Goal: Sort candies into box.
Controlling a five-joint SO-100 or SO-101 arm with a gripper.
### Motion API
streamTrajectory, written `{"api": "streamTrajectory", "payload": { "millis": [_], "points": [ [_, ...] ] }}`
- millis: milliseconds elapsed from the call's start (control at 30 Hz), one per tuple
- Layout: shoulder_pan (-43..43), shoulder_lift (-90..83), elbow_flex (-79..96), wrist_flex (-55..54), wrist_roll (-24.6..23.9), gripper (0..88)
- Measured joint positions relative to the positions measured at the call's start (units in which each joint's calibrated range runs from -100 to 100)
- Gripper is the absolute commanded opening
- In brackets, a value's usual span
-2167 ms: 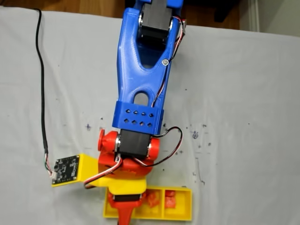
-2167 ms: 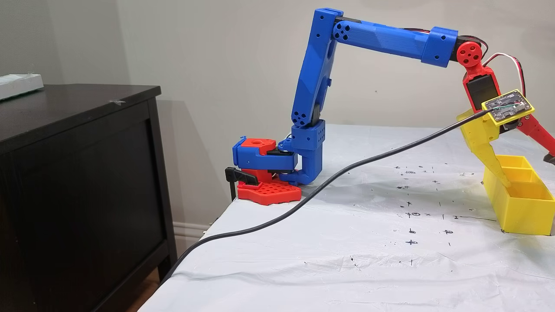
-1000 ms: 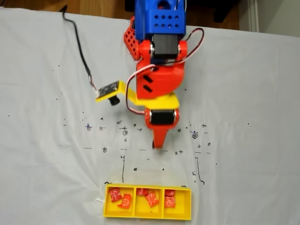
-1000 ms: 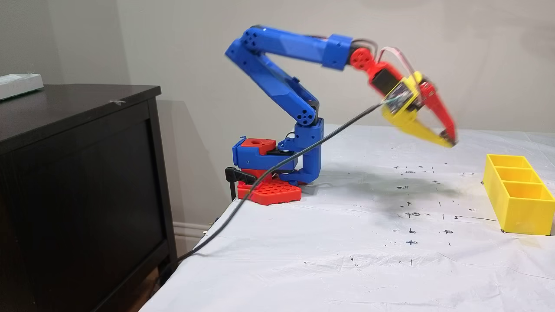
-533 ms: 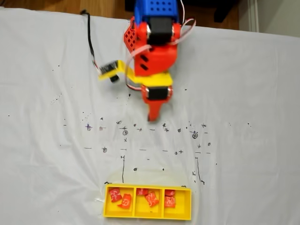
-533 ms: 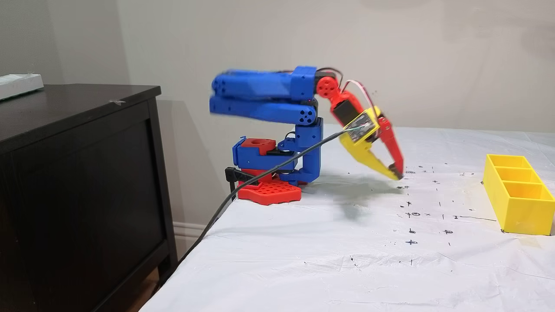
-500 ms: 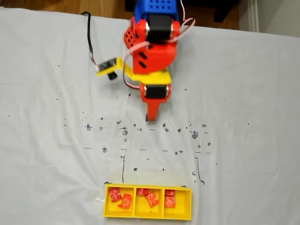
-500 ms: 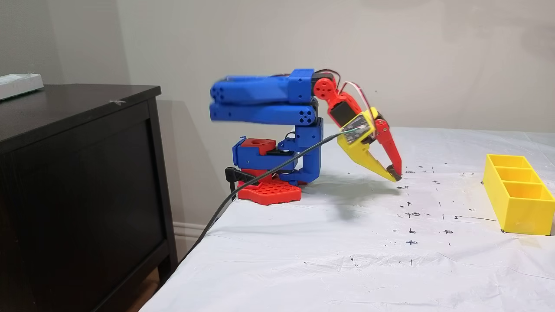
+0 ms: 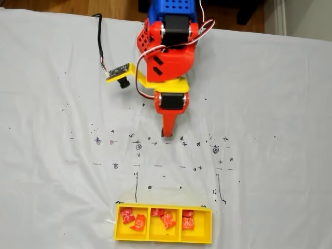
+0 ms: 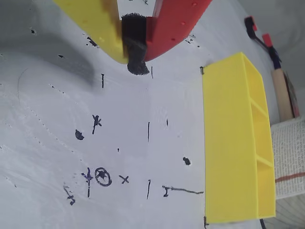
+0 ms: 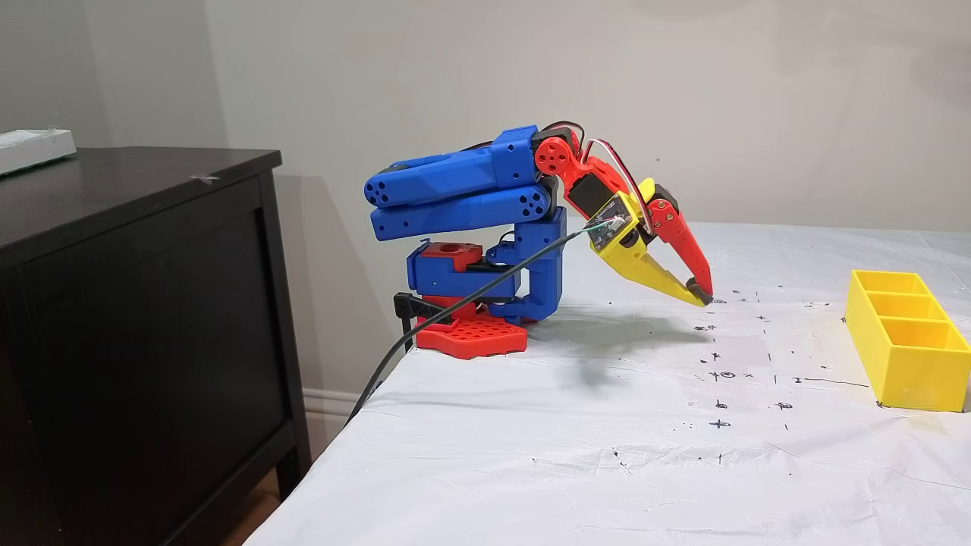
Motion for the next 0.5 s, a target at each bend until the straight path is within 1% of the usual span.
{"api": "streamTrajectory", "payload": {
  "millis": [133, 500],
  "points": [
    [1.56, 0.00, 0.00, 0.00, -0.83, 0.2],
    [2.18, 0.00, 0.00, 0.00, -1.27, 0.2]
  ]
}}
